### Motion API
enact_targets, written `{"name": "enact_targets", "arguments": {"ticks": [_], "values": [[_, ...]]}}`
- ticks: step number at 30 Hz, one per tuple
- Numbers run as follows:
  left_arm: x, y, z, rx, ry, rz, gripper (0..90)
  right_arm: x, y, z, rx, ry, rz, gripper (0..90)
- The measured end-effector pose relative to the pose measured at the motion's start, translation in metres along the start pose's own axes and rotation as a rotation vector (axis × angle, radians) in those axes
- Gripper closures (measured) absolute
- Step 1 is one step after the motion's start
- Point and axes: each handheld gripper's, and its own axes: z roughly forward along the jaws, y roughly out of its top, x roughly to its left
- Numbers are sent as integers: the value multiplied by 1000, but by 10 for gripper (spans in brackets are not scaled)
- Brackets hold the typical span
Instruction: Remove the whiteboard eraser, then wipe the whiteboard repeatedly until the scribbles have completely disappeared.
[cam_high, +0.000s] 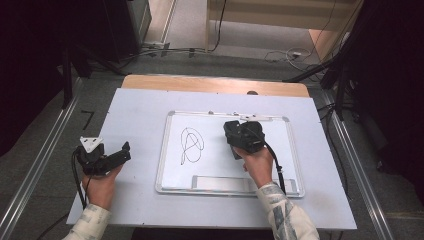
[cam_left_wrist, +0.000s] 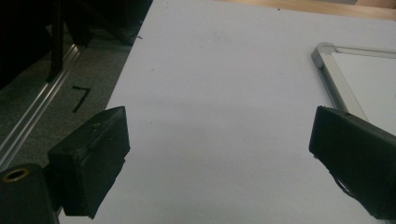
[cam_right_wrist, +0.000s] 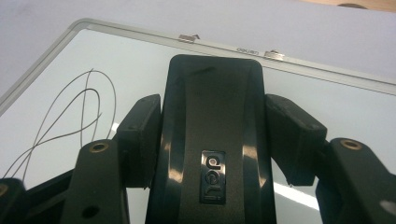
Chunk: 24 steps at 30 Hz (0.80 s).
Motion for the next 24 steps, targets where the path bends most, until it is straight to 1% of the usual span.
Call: {"name": "enact_targets", "arguments": {"ticks": [7, 13, 16, 24], "values": [[0, 0, 1, 6, 3, 5, 58, 10, 1, 4, 2, 15, -11, 378], [1, 0, 0, 0, 5, -4, 57, 17, 1, 6, 0, 24, -23, 378], [0, 0, 1, 7, 1, 2, 57, 21, 2, 7, 0, 30, -30, 378], [2, -1, -2, 4, 4, -2, 58, 38, 4, 16, 3, 50, -56, 378]]}}
